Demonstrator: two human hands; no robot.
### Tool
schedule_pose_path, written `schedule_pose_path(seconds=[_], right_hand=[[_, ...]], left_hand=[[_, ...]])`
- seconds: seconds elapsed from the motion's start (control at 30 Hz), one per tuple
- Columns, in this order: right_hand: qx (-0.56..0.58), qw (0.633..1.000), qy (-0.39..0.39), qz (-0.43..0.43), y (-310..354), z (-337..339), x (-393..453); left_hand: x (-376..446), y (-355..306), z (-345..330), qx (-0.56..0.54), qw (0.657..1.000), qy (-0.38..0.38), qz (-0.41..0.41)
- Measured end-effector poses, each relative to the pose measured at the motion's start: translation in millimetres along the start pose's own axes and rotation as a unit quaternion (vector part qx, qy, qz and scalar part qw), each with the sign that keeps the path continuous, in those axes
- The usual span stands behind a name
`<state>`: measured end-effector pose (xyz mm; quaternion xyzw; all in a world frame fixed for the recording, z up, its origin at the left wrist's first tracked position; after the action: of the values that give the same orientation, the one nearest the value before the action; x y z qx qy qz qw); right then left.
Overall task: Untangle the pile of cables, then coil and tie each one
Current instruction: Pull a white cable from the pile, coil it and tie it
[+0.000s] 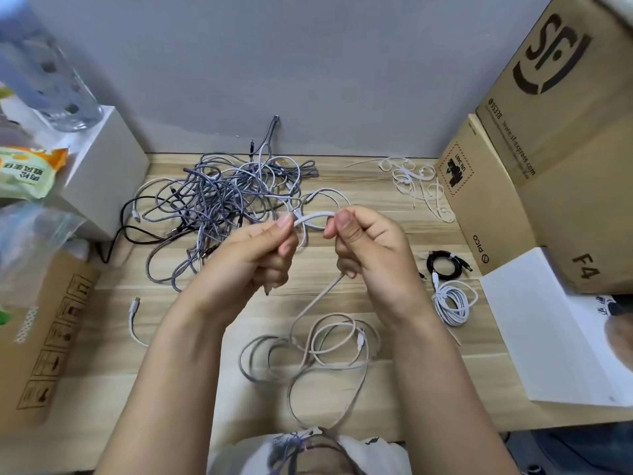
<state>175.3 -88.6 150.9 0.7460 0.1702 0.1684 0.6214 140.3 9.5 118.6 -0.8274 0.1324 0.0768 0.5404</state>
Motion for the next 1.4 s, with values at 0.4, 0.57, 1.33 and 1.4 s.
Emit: schedule_pose_path(seconds=[0.4,0.57,1.33,1.4], right_hand=[[-0.339,0.926,0.157,-0.054,-30,-41,-8],[-0.446,0.88,0.153,-0.065,-24,-32,-14],[-0.215,0.972,-0.017,0.094,39,-3,-9],[-0.164,0.981,-0.035,0.093,39,0,-9]], left_hand=[[9,-28,-9,-0.271,0.96,-0.007,-0.069],[9,-17,5,-0.014,0.993,-0.111,-0.035],[-10,-3,-35,0.076,0.989,0.117,0.048],[-13,-4,-43,0.043,0.983,0.178,0.032]])
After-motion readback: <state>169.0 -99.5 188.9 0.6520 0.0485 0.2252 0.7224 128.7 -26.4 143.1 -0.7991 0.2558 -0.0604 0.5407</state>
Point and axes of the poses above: each hand's wrist, its own x-axis towards the middle knuckle, its own z-axis out of the back of the hand, y = z × x, the point moved 10 cm from there along x, towards the middle knuckle, and after that the axes turned 3 degrees about z, right-handed, at the moved point
